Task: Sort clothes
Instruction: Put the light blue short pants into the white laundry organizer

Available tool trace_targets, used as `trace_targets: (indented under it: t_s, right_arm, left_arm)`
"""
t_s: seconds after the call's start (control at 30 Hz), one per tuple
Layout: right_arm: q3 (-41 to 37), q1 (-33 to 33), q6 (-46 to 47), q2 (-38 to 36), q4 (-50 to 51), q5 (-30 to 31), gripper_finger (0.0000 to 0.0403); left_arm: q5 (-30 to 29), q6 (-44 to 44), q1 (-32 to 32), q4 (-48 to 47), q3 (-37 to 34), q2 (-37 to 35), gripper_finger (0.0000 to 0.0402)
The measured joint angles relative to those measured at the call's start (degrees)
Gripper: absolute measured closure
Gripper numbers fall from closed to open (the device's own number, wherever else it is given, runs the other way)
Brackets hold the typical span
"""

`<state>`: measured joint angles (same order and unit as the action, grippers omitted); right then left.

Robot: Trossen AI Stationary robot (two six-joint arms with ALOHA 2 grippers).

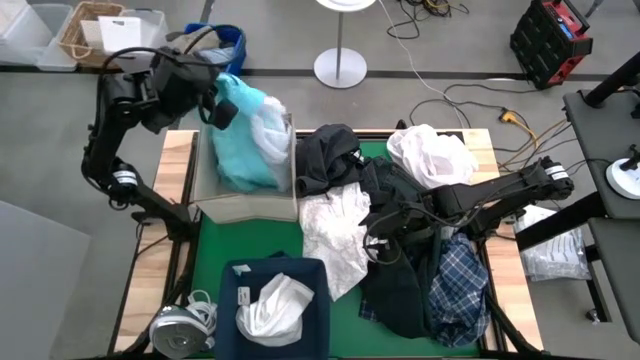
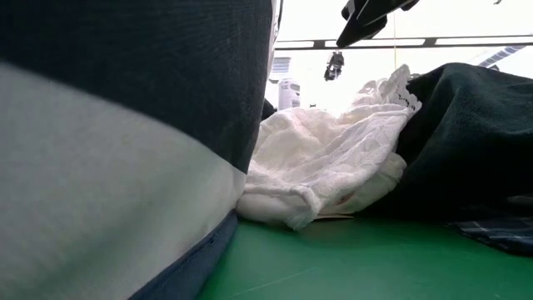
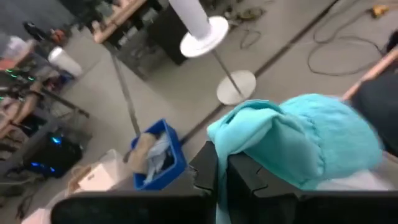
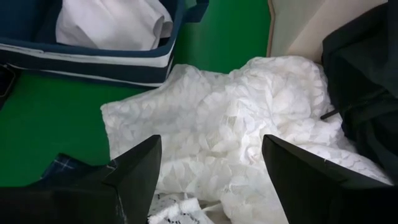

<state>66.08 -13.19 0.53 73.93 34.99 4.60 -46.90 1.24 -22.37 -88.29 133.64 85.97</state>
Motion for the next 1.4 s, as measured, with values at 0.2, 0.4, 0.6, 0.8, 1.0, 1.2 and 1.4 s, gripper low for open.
trace_targets:
  t_s: [0.2,0.4,0.6,0.8,1.0,1.2,1.4]
  right_arm:
    - [0.0,0.0,0.0,0.0,-0.2,0.0,0.0119]
    - [0.0,0.0,-0.1,0.0,-0.2,0.0,0.0112]
    - [0.0,0.0,-0.1,0.0,-0.1,0.0,0.0121]
    - [0.0,0.0,-0.1,0.0,0.0,0.0,0.0128]
    - [0.0,0.0,0.4,0.0,0.1,-0.1,0.0123]
    - [0.0,0.0,1.0,0.0,0.1,-0.1,0.0111]
    - [0.0,0.0,0.9,0.0,0.2,-0.1,0.011]
  left_arm:
    - [-1.5,0.4,-0.1,0.2,-0.1,2.1,0.0401]
    - [11.8,0.9,-0.1,-1.0,-0.1,4.8,0.0402]
    - [28.4,3.9,-0.1,-1.7,-0.2,7.0,0.0402]
    - [36.0,6.1,-0.1,-1.7,-0.3,8.6,0.0402]
    - [35.6,5.1,-2.2,-1.7,-0.3,9.4,0.0401]
    - [26.1,2.4,-5.5,-1.7,-5.3,7.9,0.0402]
    - [30.2,0.0,-9.6,-1.8,-15.0,3.9,0.0402]
